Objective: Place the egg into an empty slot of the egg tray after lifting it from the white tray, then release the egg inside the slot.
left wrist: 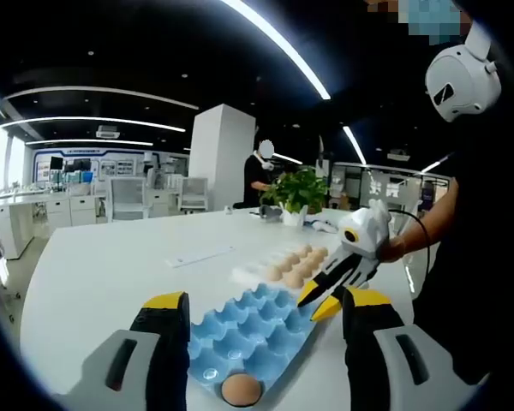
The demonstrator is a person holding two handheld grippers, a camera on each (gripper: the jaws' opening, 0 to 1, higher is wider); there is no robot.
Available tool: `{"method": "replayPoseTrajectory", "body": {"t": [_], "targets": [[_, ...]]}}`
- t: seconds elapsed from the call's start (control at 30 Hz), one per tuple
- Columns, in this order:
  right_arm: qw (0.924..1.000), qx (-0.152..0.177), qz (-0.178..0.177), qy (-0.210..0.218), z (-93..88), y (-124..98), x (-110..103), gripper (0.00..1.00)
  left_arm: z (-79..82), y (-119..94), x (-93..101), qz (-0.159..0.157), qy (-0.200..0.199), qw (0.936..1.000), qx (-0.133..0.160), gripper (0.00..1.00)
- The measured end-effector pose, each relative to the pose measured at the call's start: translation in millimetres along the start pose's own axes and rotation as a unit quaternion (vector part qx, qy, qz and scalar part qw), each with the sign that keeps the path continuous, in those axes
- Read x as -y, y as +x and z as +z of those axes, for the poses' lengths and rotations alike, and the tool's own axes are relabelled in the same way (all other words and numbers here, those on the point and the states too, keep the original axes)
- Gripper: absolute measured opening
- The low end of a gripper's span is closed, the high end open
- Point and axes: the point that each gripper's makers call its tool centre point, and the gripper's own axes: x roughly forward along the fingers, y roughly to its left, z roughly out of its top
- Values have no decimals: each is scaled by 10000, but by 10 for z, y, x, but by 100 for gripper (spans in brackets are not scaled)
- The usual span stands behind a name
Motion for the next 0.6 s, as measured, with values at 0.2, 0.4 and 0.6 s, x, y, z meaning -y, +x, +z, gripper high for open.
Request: {"method": "replayPoseTrajectory", "body": {"t": [0.2, 0.4, 0.6], "targets": [[9999, -50, -148, 63, -94, -110, 81, 22, -4, -2, -5, 0, 0, 10000, 1, 73], [9992, -98, -361, 157, -200, -249, 204, 22, -1, 21, 10, -42, 28, 10000, -7, 73], [9968, -72, -720, 331, -270, -422, 414, 22, 0, 40, 19, -71, 29, 10000, -14, 73]]}}
